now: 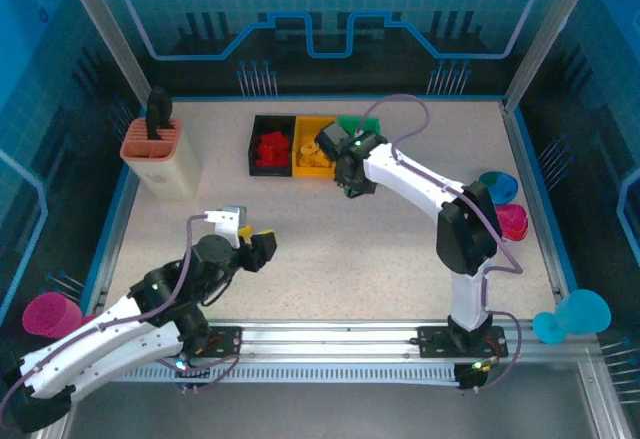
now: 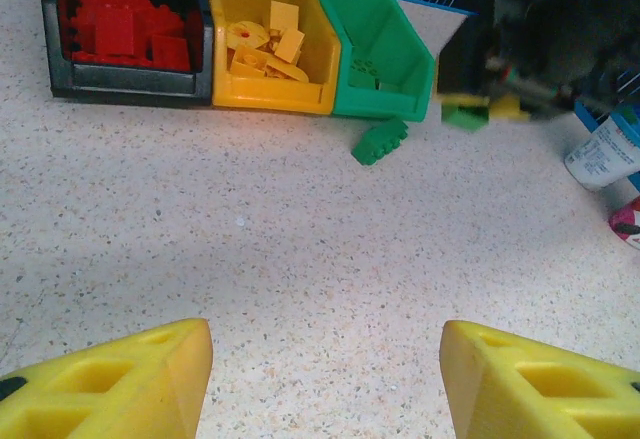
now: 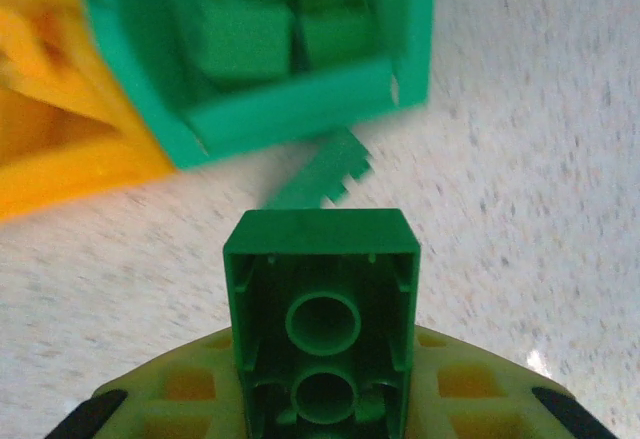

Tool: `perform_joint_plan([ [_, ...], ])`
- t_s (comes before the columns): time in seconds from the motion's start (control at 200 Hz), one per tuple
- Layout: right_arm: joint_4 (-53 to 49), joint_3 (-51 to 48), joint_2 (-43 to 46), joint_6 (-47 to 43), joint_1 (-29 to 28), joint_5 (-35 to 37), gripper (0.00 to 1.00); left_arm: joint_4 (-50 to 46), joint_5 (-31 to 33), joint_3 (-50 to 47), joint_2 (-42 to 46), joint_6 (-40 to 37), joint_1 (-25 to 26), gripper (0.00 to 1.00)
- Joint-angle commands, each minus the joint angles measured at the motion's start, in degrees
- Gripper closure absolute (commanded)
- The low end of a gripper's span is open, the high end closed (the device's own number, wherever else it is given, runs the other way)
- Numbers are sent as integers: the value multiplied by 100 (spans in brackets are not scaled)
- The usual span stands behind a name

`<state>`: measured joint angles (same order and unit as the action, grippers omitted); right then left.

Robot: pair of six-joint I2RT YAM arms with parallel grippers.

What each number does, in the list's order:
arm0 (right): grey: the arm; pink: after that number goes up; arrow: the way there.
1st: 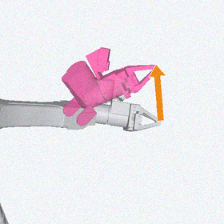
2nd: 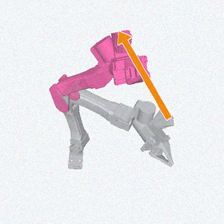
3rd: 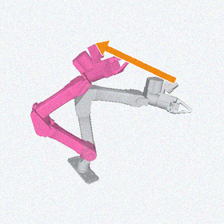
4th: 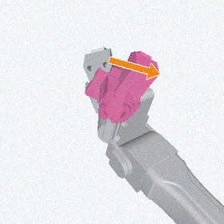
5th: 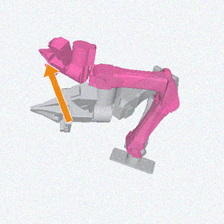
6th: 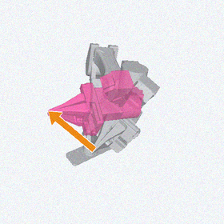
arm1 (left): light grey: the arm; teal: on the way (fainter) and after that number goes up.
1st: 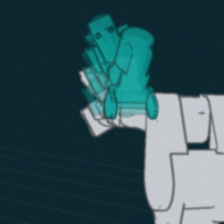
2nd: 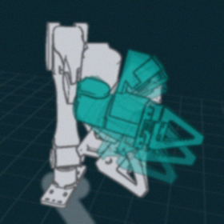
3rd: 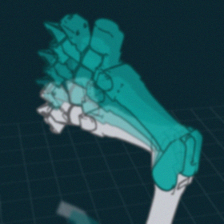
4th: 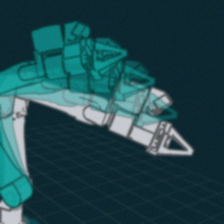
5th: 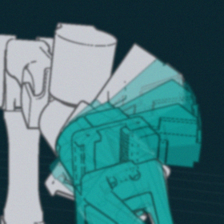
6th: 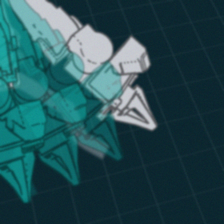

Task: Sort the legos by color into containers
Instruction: Pick up the lego from the center of the table, then place the lego in the container.

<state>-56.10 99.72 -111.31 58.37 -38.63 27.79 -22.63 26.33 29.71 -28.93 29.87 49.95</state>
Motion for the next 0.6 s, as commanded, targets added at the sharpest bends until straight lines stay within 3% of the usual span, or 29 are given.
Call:
perform_joint_plan([
  [0.0, -96, 486, -125, -961, 232, 185, 75, 63, 23, -18, 10, -117, 41, 37],
  [0.25, -507, 1687, -1006, -1645, 823, -202, 75, -107, -58, -9, 88, -73, 76, 37],
  [0.595, -920, 2846, -1997, -1947, 1111, -252, 74, -164, -48, 17, 99, -86, 136, 38],
])
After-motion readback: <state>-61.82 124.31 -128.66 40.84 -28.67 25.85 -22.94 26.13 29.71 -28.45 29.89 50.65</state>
